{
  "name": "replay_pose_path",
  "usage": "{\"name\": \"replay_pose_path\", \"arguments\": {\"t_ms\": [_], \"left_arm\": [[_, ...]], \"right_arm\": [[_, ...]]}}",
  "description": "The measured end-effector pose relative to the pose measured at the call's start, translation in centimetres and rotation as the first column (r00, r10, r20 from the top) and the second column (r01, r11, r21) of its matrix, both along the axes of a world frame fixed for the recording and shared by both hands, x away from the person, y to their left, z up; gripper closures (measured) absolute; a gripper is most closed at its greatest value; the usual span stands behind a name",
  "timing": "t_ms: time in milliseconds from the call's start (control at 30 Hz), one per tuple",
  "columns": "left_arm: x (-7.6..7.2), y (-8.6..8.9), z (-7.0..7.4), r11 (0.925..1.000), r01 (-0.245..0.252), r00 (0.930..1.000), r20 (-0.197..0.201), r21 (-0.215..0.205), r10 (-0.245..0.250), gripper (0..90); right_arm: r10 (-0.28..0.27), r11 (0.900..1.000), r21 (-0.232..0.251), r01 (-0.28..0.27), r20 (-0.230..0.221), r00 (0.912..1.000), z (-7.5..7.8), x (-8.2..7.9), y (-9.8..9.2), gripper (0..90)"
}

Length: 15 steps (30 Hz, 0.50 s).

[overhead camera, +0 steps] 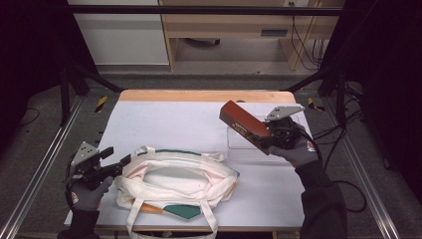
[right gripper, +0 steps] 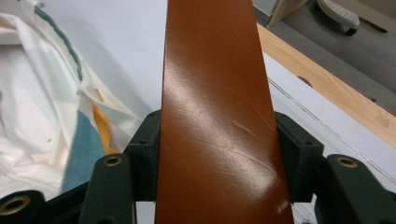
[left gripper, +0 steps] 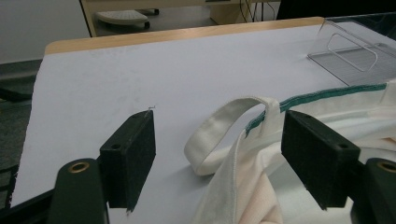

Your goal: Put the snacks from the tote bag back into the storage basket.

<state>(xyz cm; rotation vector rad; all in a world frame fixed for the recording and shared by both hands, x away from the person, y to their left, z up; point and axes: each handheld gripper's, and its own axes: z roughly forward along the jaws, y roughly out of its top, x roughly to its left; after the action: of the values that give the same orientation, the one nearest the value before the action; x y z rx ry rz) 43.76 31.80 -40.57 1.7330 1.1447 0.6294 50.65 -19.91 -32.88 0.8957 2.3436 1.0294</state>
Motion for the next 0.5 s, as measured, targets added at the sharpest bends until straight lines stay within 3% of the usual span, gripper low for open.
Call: {"name": "replay_pose_path", "arguments": {"t_ms": [500], "left_arm": [[0.1,0.0,-0.1,1.0000,0.000,1.0000,-0.004,0.005,0.000,25.8]], "right_arm": [[-0.022,1.000,-0.008,0.022,-0.007,0.9997,-1.0,2.0,-1.0,43.5]]}}
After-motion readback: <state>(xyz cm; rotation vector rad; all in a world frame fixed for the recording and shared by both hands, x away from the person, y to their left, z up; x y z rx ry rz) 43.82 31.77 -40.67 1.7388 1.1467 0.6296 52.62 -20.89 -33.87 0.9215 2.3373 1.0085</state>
